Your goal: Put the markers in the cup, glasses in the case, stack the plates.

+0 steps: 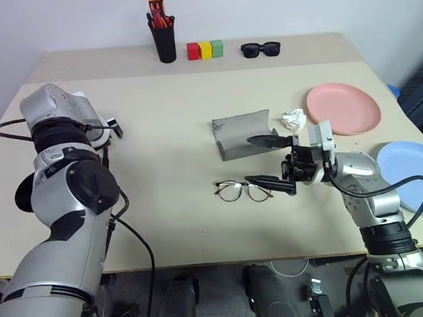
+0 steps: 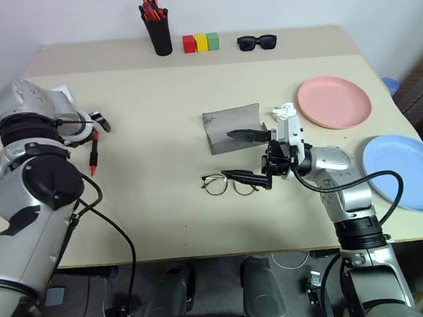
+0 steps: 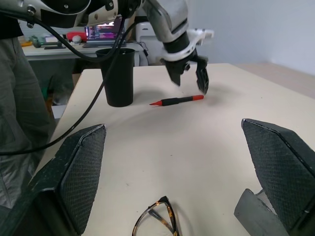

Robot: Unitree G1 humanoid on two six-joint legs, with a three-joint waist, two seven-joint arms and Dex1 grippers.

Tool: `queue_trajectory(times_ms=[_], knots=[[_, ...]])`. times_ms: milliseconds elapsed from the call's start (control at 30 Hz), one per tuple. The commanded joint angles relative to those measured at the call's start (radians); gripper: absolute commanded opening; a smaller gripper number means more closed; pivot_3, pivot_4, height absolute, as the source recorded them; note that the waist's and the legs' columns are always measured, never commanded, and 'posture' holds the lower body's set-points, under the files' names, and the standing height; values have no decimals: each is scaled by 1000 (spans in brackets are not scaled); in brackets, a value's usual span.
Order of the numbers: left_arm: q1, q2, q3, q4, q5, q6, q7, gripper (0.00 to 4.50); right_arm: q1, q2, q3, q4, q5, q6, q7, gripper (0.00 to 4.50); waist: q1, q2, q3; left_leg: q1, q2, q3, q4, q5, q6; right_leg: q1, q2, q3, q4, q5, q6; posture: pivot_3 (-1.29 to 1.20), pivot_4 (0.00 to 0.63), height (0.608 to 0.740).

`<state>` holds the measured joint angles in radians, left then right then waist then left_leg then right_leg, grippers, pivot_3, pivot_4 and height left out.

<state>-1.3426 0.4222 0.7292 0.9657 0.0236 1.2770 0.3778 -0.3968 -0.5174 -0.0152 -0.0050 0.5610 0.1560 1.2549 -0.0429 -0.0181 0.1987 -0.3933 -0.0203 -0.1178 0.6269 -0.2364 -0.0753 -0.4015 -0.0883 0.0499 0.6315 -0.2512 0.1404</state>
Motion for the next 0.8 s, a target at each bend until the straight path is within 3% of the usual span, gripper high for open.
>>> queue_trajectory(times_ms=[33,267,367,600,800], knots=[[-18,37,-24,34,-33,-20,8,4437,-15,-9,-23,-13,5,-25,10,4500,0,0,0,0,0,0,0,0,0,0,0,0,0,0,0,0,150,740],[4,74,-67,126,-68,-78,6,4437,1,-9,-29,31,-1,-72,39,4500,0,0,0,0,0,0,0,0,0,0,0,0,0,0,0,0,150,740],[12,85,-78,156,-84,-96,12,3565,12,-7,-29,45,-6,-93,48,4500,0,0,0,0,0,0,0,0,0,0,0,0,0,0,0,0,150,740],[23,91,-94,180,-120,-121,41,39,19,-9,-31,81,-1,-119,77,4500,-1,0,0,0,0,0,0,0,0,0,0,0,1,0,0,0,150,740],[29,87,-101,178,-149,-117,44,12,-3,-3,-28,92,5,-122,92,4500,0,0,0,0,0,0,0,0,0,0,0,0,1,0,0,0,150,740]])
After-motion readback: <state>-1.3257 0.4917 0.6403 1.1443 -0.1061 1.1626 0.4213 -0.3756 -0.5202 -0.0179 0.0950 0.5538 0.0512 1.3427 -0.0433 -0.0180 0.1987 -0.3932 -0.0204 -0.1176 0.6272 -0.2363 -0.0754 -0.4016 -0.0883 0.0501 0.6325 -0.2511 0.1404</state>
